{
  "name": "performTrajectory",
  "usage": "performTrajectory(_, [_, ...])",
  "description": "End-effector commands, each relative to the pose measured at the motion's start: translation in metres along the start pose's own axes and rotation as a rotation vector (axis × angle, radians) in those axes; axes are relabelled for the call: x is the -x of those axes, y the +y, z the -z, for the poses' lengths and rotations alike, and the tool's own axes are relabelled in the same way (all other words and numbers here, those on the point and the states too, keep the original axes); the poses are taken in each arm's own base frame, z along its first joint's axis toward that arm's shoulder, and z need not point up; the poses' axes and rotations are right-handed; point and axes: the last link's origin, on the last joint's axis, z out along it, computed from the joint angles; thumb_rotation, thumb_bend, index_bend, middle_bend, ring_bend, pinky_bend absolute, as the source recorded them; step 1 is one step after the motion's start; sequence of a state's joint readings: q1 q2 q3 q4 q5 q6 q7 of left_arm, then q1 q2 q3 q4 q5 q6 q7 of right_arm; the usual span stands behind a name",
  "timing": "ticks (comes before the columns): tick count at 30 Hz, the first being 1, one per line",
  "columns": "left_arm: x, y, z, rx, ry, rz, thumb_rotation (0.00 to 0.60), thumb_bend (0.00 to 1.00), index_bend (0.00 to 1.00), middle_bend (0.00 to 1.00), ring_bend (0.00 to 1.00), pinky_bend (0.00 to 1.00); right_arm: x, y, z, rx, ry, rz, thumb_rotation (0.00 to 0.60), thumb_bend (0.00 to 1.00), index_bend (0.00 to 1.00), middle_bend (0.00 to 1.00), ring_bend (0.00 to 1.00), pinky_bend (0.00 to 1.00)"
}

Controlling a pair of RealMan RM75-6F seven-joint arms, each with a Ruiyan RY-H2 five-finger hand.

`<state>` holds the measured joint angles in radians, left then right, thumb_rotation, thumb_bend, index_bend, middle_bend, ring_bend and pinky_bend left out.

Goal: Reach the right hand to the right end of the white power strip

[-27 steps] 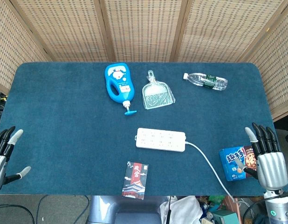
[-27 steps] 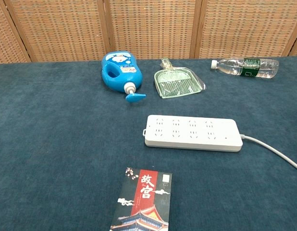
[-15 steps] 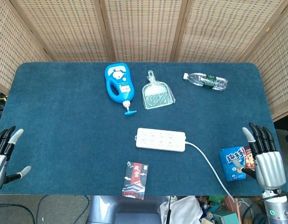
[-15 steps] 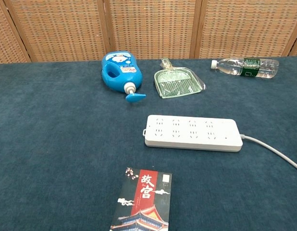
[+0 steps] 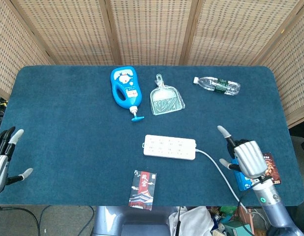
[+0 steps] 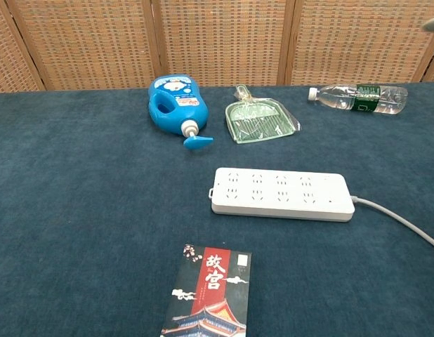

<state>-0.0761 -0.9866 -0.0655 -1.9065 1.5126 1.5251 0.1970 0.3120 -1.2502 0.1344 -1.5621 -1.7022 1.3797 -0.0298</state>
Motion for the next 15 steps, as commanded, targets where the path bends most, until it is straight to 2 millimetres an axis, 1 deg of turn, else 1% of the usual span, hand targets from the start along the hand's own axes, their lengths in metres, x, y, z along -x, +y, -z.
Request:
performTrajectory(1, [0.002, 0.0, -0.004, -0.007, -0.008, -0.004, 0.6, 0.07, 0.0, 0.0, 0.0, 0.0, 0.015, -0.016, -0.022, -0.049, -0.112, -0.027, 0.6, 0.32, 0.0, 0.98, 1.0, 1.0])
performTrajectory(2, [0.003, 0.0, -0.005, -0.01, -0.01, -0.005, 0.6, 0.07, 0.0, 0.0, 0.0, 0.0, 0.018, -0.017, -0.024, -0.051, -0.127, -0.024, 0.6, 0.41, 0.0, 0.99, 1.0, 1.0])
performTrajectory(4, [0.004, -0.001, -0.008, -0.018, -0.017, -0.01, 0.6, 0.07, 0.0, 0.0, 0.0, 0.0, 0.026, -0.02, -0.031, -0.057, -0.165, -0.013, 0.6, 0.53, 0.03, 0.99, 1.0, 1.0])
performTrajectory(5, [0.005, -0.001, -0.01, -0.022, -0.021, -0.012, 0.6, 0.07, 0.0, 0.0, 0.0, 0.0, 0.03, -0.021, -0.033, -0.057, -0.18, -0.008, 0.6, 0.56, 0.05, 0.99, 1.0, 1.0])
performTrajectory(8, [0.007, -0.002, -0.014, -0.032, -0.029, -0.017, 0.6, 0.07, 0.0, 0.0, 0.0, 0.0, 0.04, -0.023, -0.041, -0.051, -0.212, 0.0, 0.6, 0.68, 0.14, 1.0, 1.0, 1.0])
performTrajectory(11, [0.008, -0.002, -0.016, -0.041, -0.037, -0.02, 0.6, 0.08, 0.0, 0.0, 0.0, 0.0, 0.053, -0.023, -0.047, -0.033, -0.26, -0.004, 0.6, 0.73, 0.19, 1.0, 1.0, 1.0])
performTrajectory(12, [0.009, -0.003, -0.017, -0.046, -0.038, -0.021, 0.6, 0.08, 0.0, 0.0, 0.0, 0.0, 0.061, -0.023, -0.049, -0.02, -0.3, -0.017, 0.6, 0.73, 0.2, 1.0, 1.0, 1.0])
performTrajectory(15, [0.01, -0.003, -0.018, -0.05, -0.041, -0.023, 0.6, 0.08, 0.0, 0.0, 0.0, 0.0, 0.068, -0.023, -0.052, -0.005, -0.339, -0.018, 0.6, 0.75, 0.22, 1.0, 1.0, 1.0])
